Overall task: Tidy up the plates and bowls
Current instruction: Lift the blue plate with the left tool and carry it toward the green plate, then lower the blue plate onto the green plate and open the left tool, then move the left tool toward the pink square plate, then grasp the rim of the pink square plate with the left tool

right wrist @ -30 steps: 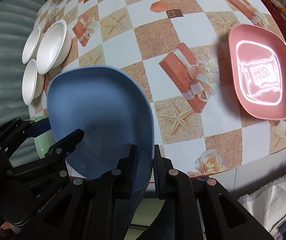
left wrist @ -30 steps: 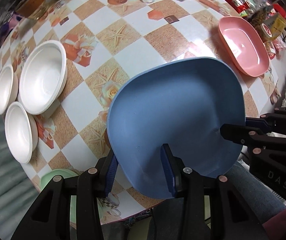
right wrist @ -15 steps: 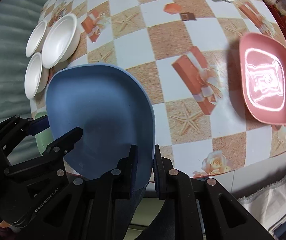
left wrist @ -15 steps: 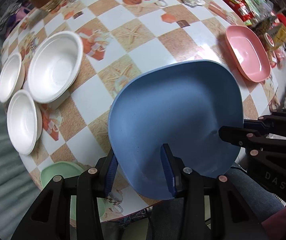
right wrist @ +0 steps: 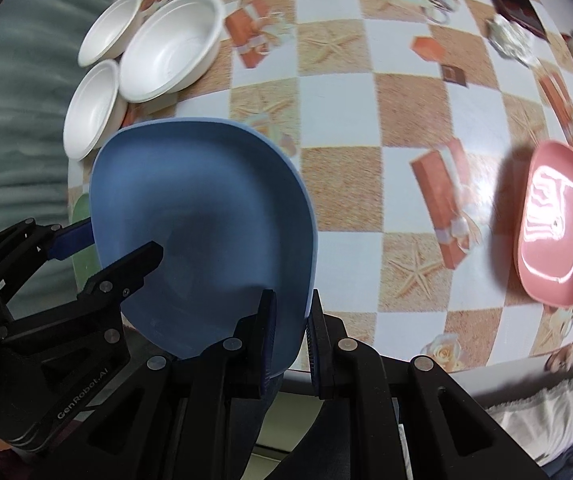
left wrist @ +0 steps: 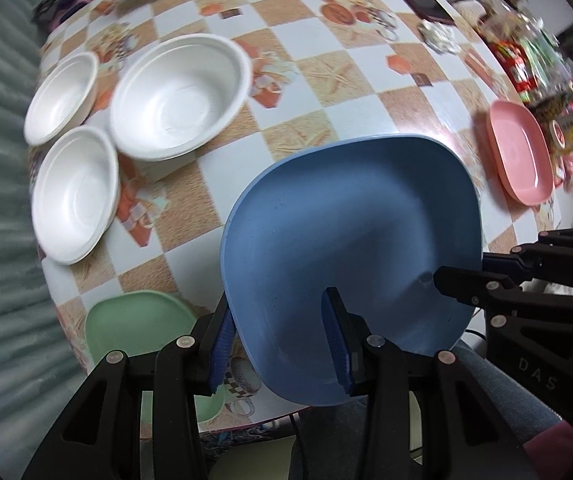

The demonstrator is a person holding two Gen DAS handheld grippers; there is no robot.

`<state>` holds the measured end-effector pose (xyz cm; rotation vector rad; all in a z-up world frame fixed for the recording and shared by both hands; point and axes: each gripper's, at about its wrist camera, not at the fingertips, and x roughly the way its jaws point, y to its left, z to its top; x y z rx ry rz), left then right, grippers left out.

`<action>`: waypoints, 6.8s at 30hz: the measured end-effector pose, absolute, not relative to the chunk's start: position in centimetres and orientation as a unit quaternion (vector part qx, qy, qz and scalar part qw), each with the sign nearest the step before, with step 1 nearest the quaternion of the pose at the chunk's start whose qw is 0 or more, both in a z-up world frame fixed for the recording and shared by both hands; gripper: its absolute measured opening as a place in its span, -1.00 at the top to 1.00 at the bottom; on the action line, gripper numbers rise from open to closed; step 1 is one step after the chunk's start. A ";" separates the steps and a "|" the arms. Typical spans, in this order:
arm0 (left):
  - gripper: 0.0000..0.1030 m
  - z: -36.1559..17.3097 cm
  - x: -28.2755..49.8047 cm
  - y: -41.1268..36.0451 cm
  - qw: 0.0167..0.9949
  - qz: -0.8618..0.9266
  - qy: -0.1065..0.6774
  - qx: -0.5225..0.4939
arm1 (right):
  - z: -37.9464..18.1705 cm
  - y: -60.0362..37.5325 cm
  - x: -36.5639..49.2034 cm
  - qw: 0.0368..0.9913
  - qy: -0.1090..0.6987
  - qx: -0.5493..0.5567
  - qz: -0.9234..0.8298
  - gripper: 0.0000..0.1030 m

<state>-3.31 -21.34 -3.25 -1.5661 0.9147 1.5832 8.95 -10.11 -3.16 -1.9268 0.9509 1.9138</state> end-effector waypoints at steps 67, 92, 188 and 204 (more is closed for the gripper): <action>-0.52 -3.5 -6.1 -25.4 0.358 0.608 0.375 -0.601 | -8.3 -11.9 7.4 0.176 0.403 -0.688 0.577 -0.63; -0.52 -4.6 3.4 -14.3 0.427 0.541 0.465 -0.556 | -9.5 -6.0 20.0 0.262 0.517 -0.608 0.543 -1.00; -0.60 -11.4 -6.3 -23.3 0.255 0.610 0.375 -0.650 | -13.6 -8.7 7.0 0.215 0.284 -0.708 0.609 -1.00; -1.00 -13.7 -7.0 -24.6 0.255 0.621 0.301 -0.677 | -13.6 -7.4 7.1 0.216 0.292 -0.705 0.608 -1.00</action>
